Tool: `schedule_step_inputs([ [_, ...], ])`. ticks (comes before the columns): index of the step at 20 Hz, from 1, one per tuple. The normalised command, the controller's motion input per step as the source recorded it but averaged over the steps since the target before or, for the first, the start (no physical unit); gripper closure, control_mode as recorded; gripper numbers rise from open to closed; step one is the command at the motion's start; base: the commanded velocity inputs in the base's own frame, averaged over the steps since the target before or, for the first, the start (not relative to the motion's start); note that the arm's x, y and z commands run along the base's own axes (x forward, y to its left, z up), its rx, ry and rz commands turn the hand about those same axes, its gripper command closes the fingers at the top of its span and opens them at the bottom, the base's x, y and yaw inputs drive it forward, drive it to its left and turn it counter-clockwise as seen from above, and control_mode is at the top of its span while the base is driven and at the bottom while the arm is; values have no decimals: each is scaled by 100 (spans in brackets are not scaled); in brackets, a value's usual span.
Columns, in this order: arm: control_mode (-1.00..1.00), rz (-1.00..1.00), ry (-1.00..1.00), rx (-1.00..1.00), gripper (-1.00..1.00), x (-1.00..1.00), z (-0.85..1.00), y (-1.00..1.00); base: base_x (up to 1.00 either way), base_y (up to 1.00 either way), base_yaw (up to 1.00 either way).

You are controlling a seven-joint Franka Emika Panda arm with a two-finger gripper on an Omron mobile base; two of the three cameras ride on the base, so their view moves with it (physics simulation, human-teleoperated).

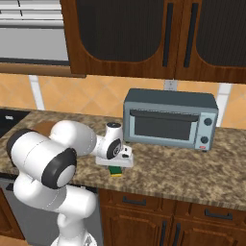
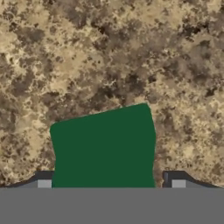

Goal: Pick up the sponge from the counter and clean the cutting board by briefly scrubbing or pressing down on the cutting board. Once finished, release the sponge.

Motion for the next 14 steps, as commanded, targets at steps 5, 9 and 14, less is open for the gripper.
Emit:
schedule_step_inputs([
  [5,-100,0,0,0,100,0,0,0,0,0,0],
  [9,-100,0,0,0,100,0,0,0,0,0,0],
  [14,-100,-2,0,0,100,-3,15,1,0,0,0],
])
